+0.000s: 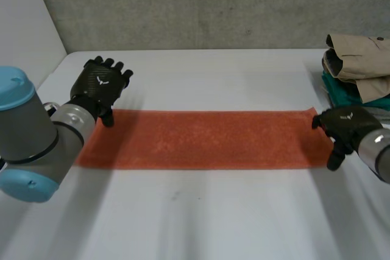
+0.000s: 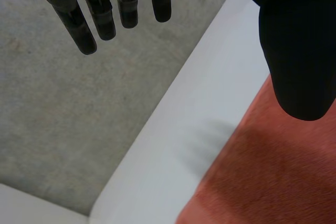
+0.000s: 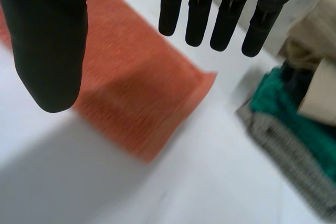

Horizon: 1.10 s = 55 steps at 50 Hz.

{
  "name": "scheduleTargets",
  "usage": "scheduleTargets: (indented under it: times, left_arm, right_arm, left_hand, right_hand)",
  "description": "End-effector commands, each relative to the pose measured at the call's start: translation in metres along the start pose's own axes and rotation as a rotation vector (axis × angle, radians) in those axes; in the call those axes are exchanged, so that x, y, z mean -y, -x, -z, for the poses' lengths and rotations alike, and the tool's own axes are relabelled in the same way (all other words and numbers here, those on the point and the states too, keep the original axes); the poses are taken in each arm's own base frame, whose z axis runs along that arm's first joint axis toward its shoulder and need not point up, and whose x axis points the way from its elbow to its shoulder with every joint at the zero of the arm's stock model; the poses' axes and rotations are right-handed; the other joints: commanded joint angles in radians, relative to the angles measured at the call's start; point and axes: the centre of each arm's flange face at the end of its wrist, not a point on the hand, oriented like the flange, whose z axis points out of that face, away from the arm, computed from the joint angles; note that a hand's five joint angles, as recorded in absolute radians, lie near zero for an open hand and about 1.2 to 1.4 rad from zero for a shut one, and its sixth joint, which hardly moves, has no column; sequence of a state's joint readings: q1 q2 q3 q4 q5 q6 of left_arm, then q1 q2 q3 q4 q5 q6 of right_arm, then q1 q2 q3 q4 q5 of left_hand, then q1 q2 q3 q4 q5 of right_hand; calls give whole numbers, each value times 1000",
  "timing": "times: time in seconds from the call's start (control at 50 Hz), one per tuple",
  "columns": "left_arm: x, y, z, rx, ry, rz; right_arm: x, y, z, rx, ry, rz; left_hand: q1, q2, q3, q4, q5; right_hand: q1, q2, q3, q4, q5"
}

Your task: Fold the laundry.

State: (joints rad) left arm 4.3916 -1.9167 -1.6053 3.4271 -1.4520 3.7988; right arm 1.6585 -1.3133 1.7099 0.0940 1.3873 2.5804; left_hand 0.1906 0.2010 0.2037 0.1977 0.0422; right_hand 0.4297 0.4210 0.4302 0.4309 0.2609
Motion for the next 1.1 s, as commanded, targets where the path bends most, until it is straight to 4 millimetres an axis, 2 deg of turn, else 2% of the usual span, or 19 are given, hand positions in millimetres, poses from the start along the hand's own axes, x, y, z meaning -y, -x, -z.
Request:
scheduleTargets:
  times: [0.02, 0.18, 0.22, 0.24, 0.3, 0.4, 0.48, 0.58, 0.66, 0.68, 0.74, 0.76, 0.82, 0.86, 0.9, 0.92, 1.0, 1.04, 1.1]
  left_arm:
    - [-5, -5, 4, -33, 2, 41]
    - [-6, -10, 6, -48, 7, 42]
    - [-6, -11, 7, -49, 8, 42]
    - [-6, -11, 7, -49, 8, 42]
    - [-6, -11, 7, -47, 7, 42]
    - [-3, -7, 10, -37, 3, 42]
    - [-1, -3, 13, -25, -3, 41]
    - [1, 0, 16, -18, -8, 41]
    - [2, 0, 18, -18, -8, 41]
    - [3, 1, 19, -14, -10, 40]
    - [4, 2, 19, -12, -14, 39]
    - [6, 3, 20, -8, -19, 40]
    - [9, 4, 21, -3, -25, 40]
    - [11, 5, 22, -2, -33, 48]
    - [14, 5, 23, -2, -38, 58]
    - [16, 6, 24, -1, -45, 68]
    - [18, 6, 26, -1, -48, 96]
    - [18, 5, 26, -3, -48, 104]
    - [18, 4, 27, -7, -48, 104]
  right_arm:
    - [-25, 3, -20, 40, -29, -25]
    - [-45, 4, -51, 29, -26, -14]
    - [-47, 1, -54, 16, -22, -13]
    - [-47, -2, -55, 4, -18, -14]
    - [-55, -27, -59, -123, 2, -23]
    - [-42, -73, -43, -329, -28, 21]
    - [-61, -122, -40, -451, 51, 112]
    - [-62, -146, -40, -512, 106, 274]
    - [-29, -104, -48, -423, -22, 350]
    - [-9, -81, -49, -386, -107, 363]
    - [26, -48, -44, -345, -266, 375]
    - [50, -21, -35, -302, -386, 397]
    - [80, 28, -19, -194, -575, 443]
    - [98, 84, 0, -44, -740, 491]
    - [99, 118, 7, 57, -812, 523]
    - [94, 154, 12, 174, -864, 552]
    - [70, 222, 20, 376, -865, 614]
    - [49, 247, 20, 460, -791, 656]
    - [40, 254, 18, 480, -709, 683]
  left_hand:
    - [-12, -23, -25, -19, -38]
    - [-15, -26, -28, -22, -41]
    - [-15, -26, -28, -22, -41]
    - [-15, -26, -28, -22, -41]
    - [-15, -26, -28, -22, -41]
    - [-15, -26, -28, -22, -41]
    - [-16, -26, -29, -23, -42]
    - [-16, -26, -29, -23, -42]
    - [-16, -26, -29, -23, -42]
    - [-16, -26, -29, -23, -42]
    - [-16, -26, -29, -23, -42]
    - [-16, -26, -29, -23, -42]
    - [-16, -26, -29, -23, -42]
    - [-16, -26, -29, -23, -42]
    - [-16, -26, -29, -23, -42]
    - [-16, -26, -29, -23, -42]
    - [-16, -26, -29, -23, -42]
    - [-16, -26, -29, -23, -42]
    - [-16, -26, -29, -23, -42]
  right_hand:
    - [140, 148, 139, 138, 134]
    - [309, 318, 309, 308, 303]
    - [849, 858, 849, 848, 843]
    - [965, 974, 965, 964, 960]
    - [967, 975, 966, 965, 961]
    - [967, 975, 966, 965, 961]
    - [967, 975, 966, 965, 961]
    - [967, 975, 966, 965, 961]
    - [967, 975, 966, 965, 961]
    - [967, 975, 966, 965, 961]
    - [967, 975, 966, 965, 961]
    - [967, 975, 966, 965, 961]
    - [967, 975, 966, 965, 961]
    - [967, 975, 966, 965, 961]
    - [967, 975, 966, 965, 961]
    - [967, 975, 966, 965, 961]
    - [967, 975, 966, 965, 961]
    - [967, 975, 966, 965, 961]
    - [840, 848, 839, 839, 834]
